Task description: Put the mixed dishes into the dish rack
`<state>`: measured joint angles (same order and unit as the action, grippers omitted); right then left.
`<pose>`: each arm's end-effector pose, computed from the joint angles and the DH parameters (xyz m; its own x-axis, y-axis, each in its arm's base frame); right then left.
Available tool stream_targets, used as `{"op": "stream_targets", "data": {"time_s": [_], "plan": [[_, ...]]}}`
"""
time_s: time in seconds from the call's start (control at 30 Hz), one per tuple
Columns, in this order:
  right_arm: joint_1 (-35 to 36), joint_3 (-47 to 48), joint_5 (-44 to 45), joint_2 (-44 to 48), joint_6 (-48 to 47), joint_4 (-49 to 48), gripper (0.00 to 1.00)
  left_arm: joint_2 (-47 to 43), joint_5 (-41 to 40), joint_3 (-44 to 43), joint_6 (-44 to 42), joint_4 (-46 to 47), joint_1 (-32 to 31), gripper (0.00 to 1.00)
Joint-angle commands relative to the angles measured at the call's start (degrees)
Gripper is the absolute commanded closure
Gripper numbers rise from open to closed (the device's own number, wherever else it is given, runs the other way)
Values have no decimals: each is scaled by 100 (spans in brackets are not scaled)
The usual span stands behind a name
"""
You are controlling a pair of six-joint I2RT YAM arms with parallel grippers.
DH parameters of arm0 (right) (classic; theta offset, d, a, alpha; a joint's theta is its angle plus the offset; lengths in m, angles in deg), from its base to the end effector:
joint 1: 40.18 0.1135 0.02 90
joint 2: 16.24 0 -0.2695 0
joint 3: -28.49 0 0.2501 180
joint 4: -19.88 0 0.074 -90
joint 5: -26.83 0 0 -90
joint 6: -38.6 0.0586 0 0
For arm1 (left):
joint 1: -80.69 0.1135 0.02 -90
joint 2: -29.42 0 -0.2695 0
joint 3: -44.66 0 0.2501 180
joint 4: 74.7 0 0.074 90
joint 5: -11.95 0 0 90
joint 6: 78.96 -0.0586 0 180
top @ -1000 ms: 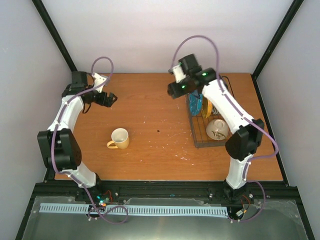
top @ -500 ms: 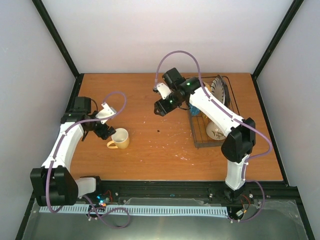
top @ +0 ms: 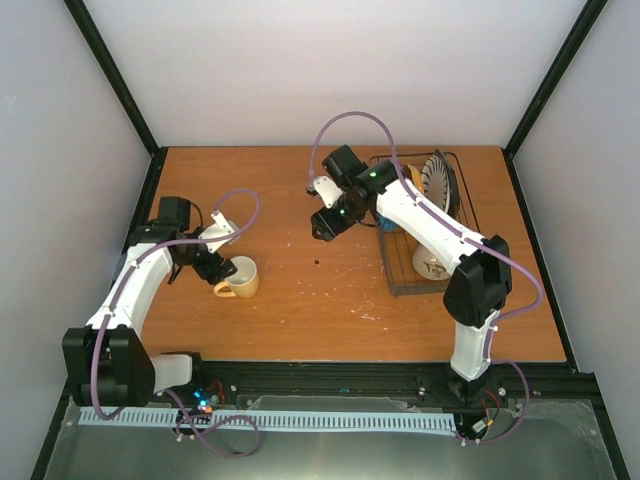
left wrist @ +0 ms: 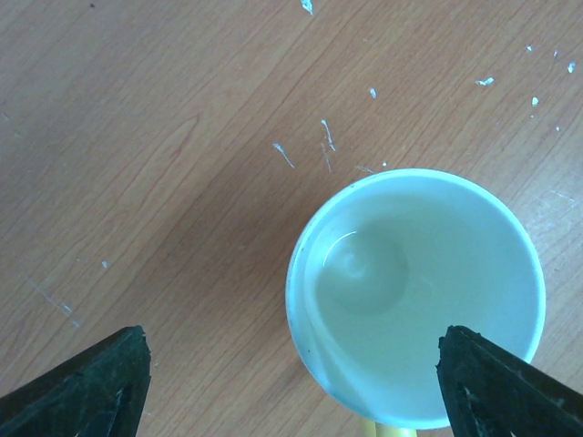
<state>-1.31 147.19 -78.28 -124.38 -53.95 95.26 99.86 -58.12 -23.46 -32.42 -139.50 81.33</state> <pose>0.3060 0.2663 0.2973 -0.6731 -0.5977 -0.4355 -0.7229 0.6561 0.2167 0.2301 -0.0174 0.2384 -0.5848 0.6402 -0.4982 0.7223 0.6905 0.0395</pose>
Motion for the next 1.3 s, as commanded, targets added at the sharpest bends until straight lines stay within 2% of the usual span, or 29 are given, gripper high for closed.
{"op": "stream_targets", "data": {"time_s": [0.0, 0.37, 0.53, 0.57, 0.6, 0.7, 0.73, 0.87, 1.0, 1.07, 1.17, 1.27], "plan": [[15, -116, 199, 278, -111, 41, 37, 162, -5, 74, -205, 259, -38, 13], [-35, 122, 377, 125, -150, 90, 37, 883, -143, -13, -139, 827, -71, 13], [-102, 80, 400, 79, -159, 91, 37, 1357, -96, -201, -91, 991, -123, 27], [-118, 81, 399, 69, -155, 91, 37, 1456, -114, -221, -91, 1006, -137, 33], [-143, 71, 398, 65, -150, 92, 37, 1538, -153, -231, -77, 1042, -147, 43], [-205, 48, 385, 44, -156, 88, 37, 1722, -249, -320, 27, 1162, -187, 88], [-222, 41, 376, 42, -153, 75, 37, 1783, -249, -371, 71, 1159, -195, 97], [-285, 51, 341, -7, -142, 42, 38, 1891, -49, -744, 309, 1127, -221, 100], [-388, 328, 319, -138, -58, 11, 39, 2050, 76, -1541, 1094, 1134, -223, 99], [-480, 548, 290, -227, 41, -74, 39, 2303, 226, -2162, 1681, 1042, -216, 99], [-716, 814, 50, -282, 288, -460, 40, 2742, 871, -3163, 2687, 917, -193, 99], [-1185, 761, -894, -279, 829, -1073, 52, 3056, 1923, -3897, 3990, 1167, -93, 99]]}}
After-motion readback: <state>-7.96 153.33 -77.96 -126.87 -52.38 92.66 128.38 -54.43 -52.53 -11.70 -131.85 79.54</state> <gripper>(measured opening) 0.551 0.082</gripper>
